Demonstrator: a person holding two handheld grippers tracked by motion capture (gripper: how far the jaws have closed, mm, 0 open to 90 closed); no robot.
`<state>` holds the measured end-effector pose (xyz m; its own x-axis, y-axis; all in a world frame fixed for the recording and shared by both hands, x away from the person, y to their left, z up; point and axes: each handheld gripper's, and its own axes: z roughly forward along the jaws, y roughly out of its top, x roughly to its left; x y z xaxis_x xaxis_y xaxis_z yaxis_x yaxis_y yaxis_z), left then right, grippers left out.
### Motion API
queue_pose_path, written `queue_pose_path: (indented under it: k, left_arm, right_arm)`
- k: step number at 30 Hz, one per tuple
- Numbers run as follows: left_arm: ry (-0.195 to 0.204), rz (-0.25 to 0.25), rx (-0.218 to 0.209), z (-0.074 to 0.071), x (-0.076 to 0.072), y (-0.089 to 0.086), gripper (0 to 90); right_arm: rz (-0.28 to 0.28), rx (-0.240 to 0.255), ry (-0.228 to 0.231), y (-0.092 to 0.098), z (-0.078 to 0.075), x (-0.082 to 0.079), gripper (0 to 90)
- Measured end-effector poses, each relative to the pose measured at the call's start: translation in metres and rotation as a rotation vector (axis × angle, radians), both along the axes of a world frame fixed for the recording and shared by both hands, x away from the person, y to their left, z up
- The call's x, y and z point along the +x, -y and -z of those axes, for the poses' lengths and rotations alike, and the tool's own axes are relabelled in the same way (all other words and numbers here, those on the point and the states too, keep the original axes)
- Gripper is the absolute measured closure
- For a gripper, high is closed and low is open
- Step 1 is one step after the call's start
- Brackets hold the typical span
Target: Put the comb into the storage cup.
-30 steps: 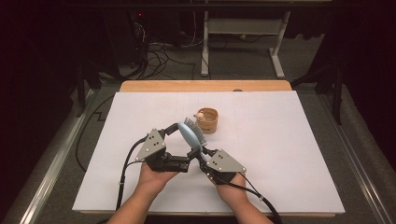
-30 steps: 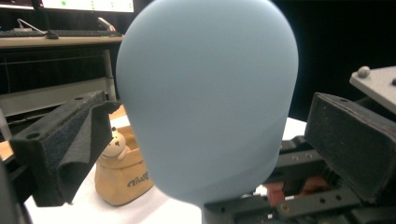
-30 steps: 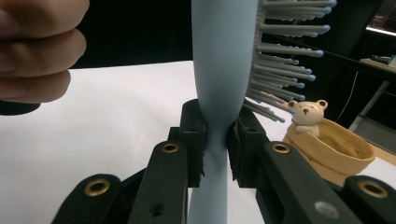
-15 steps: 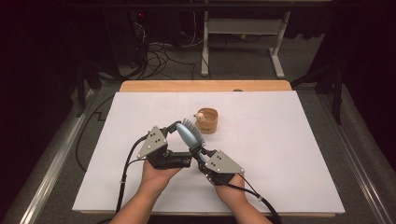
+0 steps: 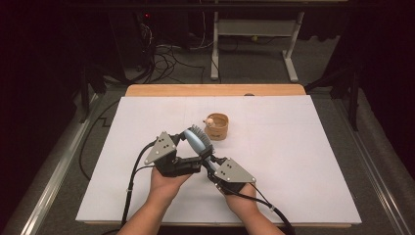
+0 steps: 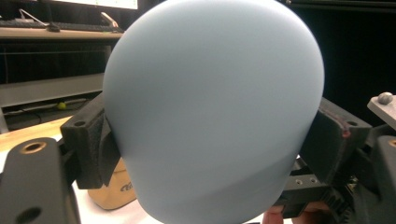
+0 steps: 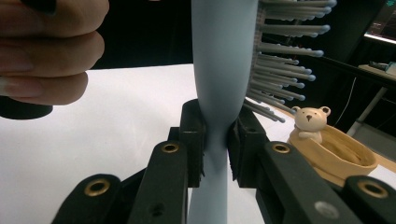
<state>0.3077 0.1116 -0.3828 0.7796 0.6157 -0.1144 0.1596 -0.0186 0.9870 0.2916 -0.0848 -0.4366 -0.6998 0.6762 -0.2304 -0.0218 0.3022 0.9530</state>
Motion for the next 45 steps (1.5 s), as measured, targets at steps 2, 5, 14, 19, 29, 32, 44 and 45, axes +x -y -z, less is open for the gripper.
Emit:
queue_pose_path:
  k: [2,5,14,19,29,32,44,45]
  left_arm:
    - [-0.005,0.001,0.0,0.0,0.0,0.0,19.1]
    - [-0.008,0.002,0.0,0.0,0.0,0.0,19.5]
    - [-0.015,0.001,0.018,-0.002,-0.001,0.001,20.1]
    - [-0.002,-0.007,0.028,-0.006,-0.004,0.002,20.1]
    - [0.029,-0.019,0.053,-0.008,-0.006,0.006,20.0]
    - [0.03,-0.022,0.05,-0.009,-0.006,0.006,20.0]
    - [0.043,-0.015,0.075,-0.011,-0.006,0.007,20.2]
    - [0.045,-0.013,0.076,-0.012,-0.006,0.007,20.3]
  right_arm:
    - [0.0,-0.001,-0.001,0.0,0.0,0.0,78.8]
    - [0.002,-0.001,-0.002,0.0,0.0,0.0,78.8]
    - [-0.002,0.001,-0.003,0.0,0.0,0.0,78.6]
    - [-0.007,0.011,-0.002,0.001,-0.001,0.0,78.5]
    - [-0.01,0.025,-0.006,0.002,-0.003,0.0,78.3]
    - [-0.01,0.028,-0.005,0.001,-0.003,0.0,78.3]
    - [-0.016,0.031,-0.059,0.003,-0.002,0.004,68.7]
    - [-0.017,0.029,-0.065,0.003,-0.002,0.005,67.9]
